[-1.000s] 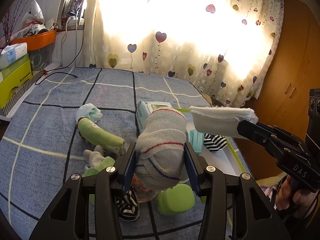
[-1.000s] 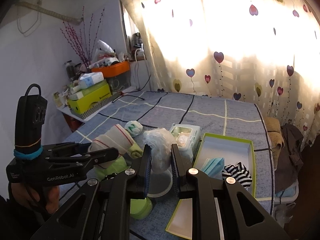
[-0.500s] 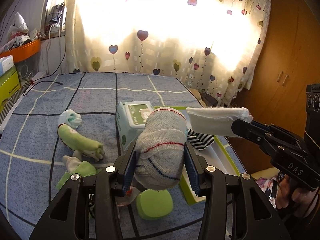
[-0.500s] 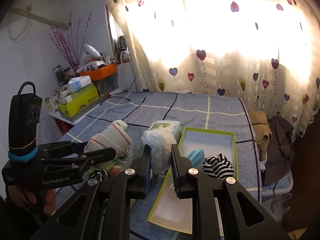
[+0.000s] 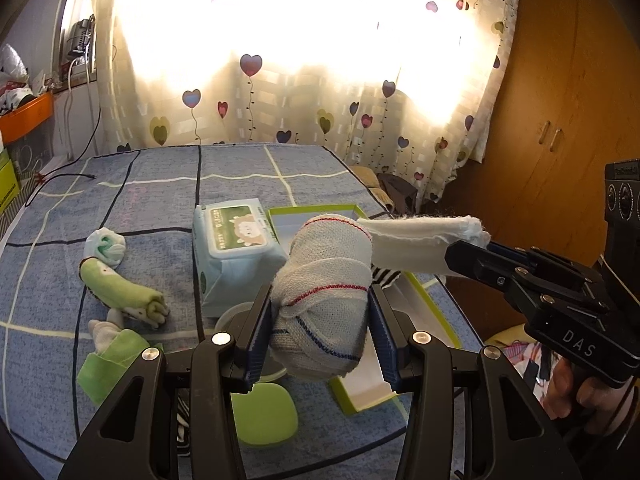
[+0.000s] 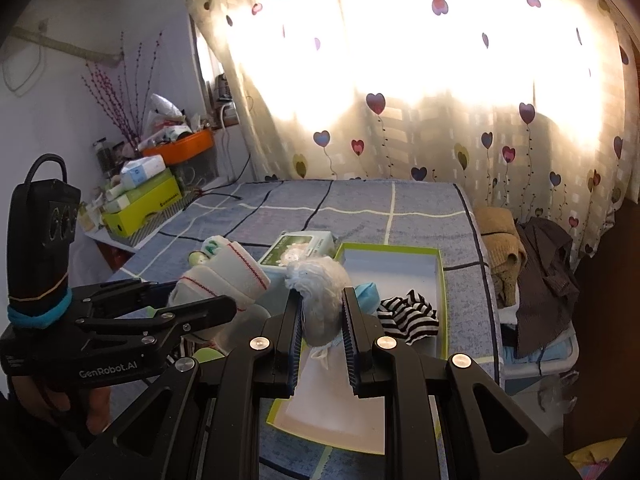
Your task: Organize soft objects
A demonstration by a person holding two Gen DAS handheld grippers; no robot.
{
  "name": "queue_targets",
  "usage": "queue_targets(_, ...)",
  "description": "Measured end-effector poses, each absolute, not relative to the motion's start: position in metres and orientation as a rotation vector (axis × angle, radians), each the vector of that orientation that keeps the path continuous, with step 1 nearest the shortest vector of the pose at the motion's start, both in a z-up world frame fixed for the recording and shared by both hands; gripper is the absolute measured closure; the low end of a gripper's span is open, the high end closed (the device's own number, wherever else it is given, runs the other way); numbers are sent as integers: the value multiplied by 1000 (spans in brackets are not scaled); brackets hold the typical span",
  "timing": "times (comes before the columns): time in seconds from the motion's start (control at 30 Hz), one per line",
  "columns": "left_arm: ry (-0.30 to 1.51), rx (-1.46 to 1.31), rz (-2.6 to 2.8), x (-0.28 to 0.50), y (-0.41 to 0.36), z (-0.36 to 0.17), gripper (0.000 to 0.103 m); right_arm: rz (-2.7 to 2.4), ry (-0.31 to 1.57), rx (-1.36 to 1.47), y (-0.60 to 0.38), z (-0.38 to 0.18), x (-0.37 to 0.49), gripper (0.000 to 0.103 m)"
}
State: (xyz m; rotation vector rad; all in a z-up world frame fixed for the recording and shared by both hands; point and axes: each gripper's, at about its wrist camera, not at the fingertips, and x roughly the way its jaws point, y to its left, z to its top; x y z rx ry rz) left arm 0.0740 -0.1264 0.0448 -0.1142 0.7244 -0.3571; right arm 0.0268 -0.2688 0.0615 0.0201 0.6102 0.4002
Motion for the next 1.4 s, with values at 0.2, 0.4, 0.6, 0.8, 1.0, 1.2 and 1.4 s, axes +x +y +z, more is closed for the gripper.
queue_targets(0.2, 737, -104, -365, 77, -135, 43, 56, 383, 615, 29, -277, 59, 26, 85)
queue_targets(0.4, 755, -93, -379, 81, -145, 38, 56, 369, 623, 37, -283, 55, 25, 85)
queue_targets(0.6, 773, -81, -398, 84, -158, 33, 56, 348, 642, 43, -293, 46, 26, 85)
queue_targets(0.8, 802, -70, -413, 87, -168, 24, 56, 321, 671, 53, -304, 34, 29, 85)
queue_targets(1.0, 836, -57, -421, 93, -178, 13, 56, 301, 703, 50, -310, 20, 33, 85)
queue_targets(1.2, 886, -41, -430, 102, -189, -3, 56, 284, 744, 28, -309, 2, 41, 85)
queue_targets(1.4, 917, -31, -423, 108, -195, -14, 56, 279, 785, 14, -311, -14, 48, 85)
